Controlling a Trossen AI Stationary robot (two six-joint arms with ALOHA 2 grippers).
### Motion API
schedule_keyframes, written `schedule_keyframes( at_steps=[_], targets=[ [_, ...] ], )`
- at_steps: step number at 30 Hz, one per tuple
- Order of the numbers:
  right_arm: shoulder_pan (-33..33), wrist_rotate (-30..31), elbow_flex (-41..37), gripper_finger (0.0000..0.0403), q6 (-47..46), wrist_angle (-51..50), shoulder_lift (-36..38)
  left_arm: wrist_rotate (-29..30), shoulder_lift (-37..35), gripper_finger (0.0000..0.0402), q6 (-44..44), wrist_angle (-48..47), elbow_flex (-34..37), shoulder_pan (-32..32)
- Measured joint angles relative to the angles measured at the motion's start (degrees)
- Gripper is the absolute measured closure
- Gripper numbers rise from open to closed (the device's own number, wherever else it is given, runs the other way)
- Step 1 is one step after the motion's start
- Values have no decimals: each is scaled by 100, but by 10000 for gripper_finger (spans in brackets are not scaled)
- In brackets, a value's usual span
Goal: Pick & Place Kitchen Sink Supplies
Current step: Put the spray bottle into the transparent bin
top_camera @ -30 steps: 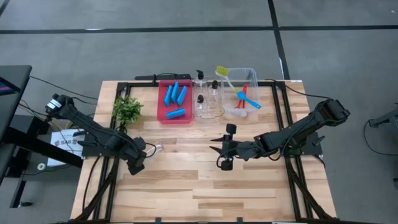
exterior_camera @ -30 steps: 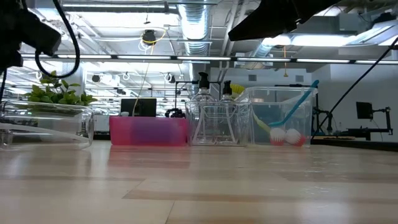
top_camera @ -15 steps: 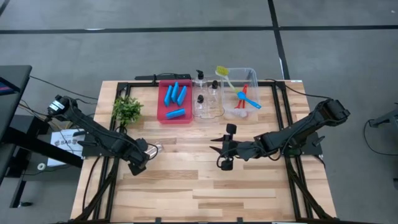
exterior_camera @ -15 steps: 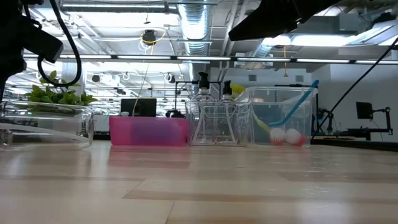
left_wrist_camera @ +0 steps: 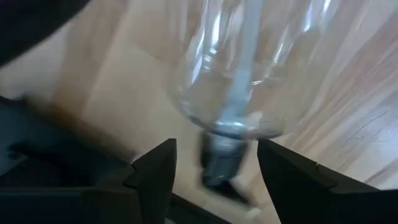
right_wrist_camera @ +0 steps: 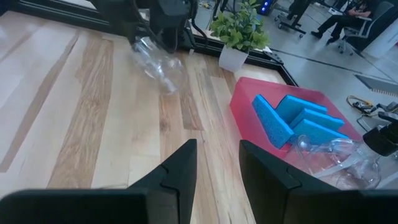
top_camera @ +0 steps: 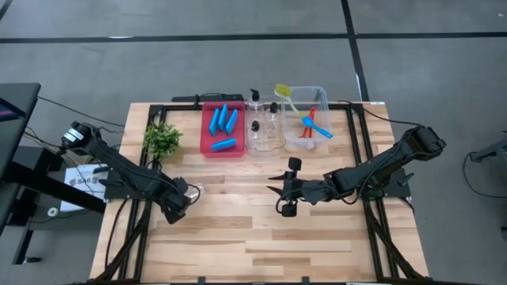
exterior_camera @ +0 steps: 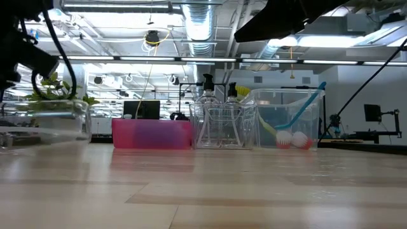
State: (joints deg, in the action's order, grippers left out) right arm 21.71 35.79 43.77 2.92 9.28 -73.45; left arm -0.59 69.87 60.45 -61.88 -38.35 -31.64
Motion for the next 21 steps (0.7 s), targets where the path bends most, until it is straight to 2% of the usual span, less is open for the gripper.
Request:
schedule_keyframes(
  at_steps=[7, 16, 21],
  targets=[
    [-4, 1, 0, 290, 0, 10, 0, -104, 0, 176, 48, 731, 355, 0],
    [-1, 1, 0, 290, 1, 11, 0, -108, 0, 178, 193, 941, 740, 2],
    [-1, 2, 0, 290, 2, 10, 0, -103, 0, 208, 201, 1054, 756, 0]
  ],
)
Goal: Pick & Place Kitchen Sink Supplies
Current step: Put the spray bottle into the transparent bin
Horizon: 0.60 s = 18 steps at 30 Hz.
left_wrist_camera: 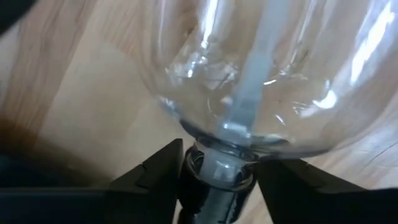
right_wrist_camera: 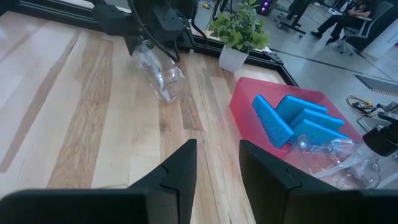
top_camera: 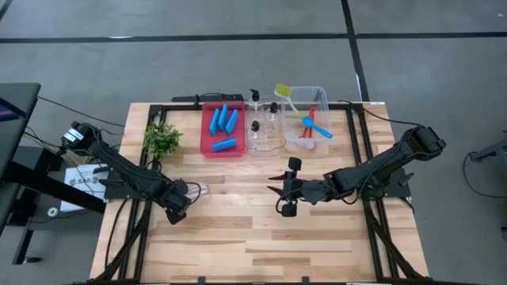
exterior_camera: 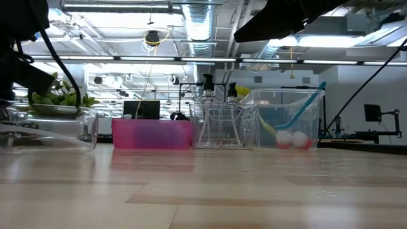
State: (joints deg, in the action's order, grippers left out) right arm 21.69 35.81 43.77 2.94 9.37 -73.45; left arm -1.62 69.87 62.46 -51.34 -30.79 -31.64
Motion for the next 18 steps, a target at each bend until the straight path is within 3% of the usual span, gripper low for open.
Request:
schedule_keyframes(
  at_steps=[6, 10, 15, 18],
  targets=[
    [0, 0, 0, 290, 0, 1, 0, 141, 0, 271, -28, 163, 0, 0],
    [0, 0, 0, 290, 6, 3, 0, 228, 0, 269, -187, 321, 2, 1],
    [-4, 2, 0, 290, 30, 3, 0, 315, 0, 238, -639, 665, 2, 2],
    [-10, 12, 0, 290, 52, 6, 0, 416, 0, 244, -896, 920, 2, 38]
  ],
)
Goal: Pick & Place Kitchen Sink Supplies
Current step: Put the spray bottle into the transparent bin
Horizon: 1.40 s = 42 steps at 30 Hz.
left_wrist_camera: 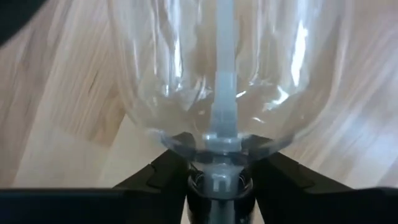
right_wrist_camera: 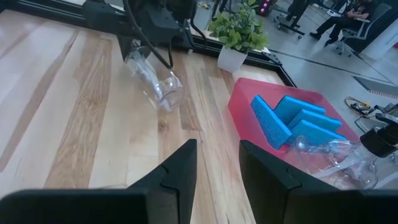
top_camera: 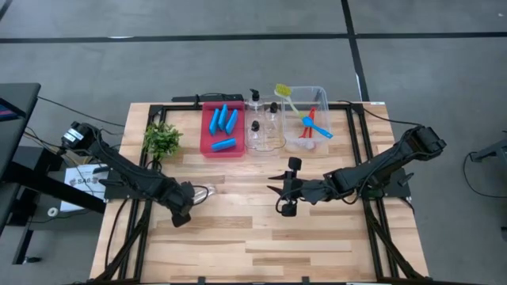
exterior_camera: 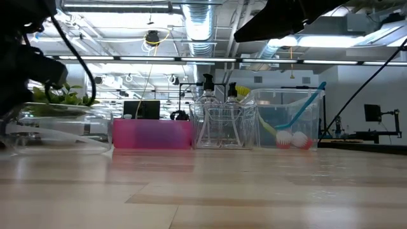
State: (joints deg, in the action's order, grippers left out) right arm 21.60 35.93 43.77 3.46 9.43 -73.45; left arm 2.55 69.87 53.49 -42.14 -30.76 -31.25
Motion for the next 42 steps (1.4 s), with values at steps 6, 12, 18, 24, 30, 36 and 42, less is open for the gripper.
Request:
schedule_keyframes(
  at_steps=[6, 12, 18, 24, 30, 36, 42],
  targets=[
    [-55, 3, 0, 290, 7, -2, 0, 88, 0, 271, -575, 584, 0, 277],
    [-159, 3, 0, 290, 5, -2, 0, 185, 0, 242, -1413, 1131, 0, 692],
    [-189, 5, 0, 290, 5, -1, 0, 258, 0, 254, -2328, 1770, 0, 1223],
    [-189, 3, 0, 290, 5, -2, 0, 257, 0, 257, -3220, 2312, 0, 1708],
    [-189, 3, 0, 290, 5, -2, 0, 258, 40, 252, -3930, 2689, -104, 2005],
    [-189, 5, 0, 290, 5, 0, 0, 324, 803, 260, -4498, 2726, -795, 2048],
    [-185, 3, 0, 290, 5, 0, 0, 389, 2144, 257, -5229, 2722, -1734, 2049]
  ],
)
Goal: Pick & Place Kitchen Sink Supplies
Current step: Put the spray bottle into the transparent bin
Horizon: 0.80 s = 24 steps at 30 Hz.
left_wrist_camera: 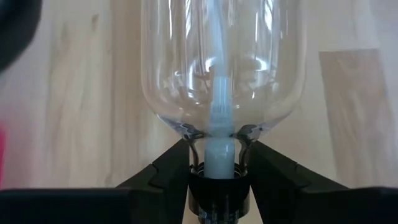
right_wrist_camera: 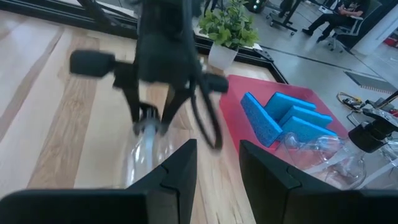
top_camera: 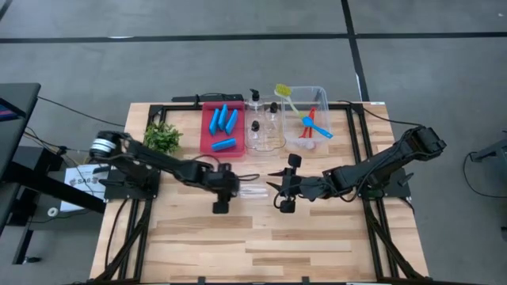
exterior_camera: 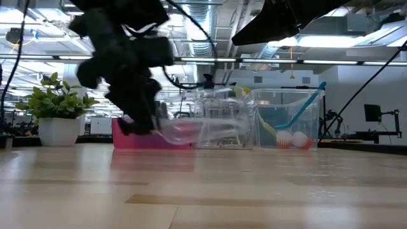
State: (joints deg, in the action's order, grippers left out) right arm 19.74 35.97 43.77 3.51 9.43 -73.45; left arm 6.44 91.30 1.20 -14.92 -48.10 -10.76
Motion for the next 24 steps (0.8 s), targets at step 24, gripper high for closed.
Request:
schedule_keyframes(
  at_steps=[24],
  targets=[
    [1, 0, 0, 290, -13, -175, 0, -4, 1039, 254, -829, 2, -996, -7]
  ],
)
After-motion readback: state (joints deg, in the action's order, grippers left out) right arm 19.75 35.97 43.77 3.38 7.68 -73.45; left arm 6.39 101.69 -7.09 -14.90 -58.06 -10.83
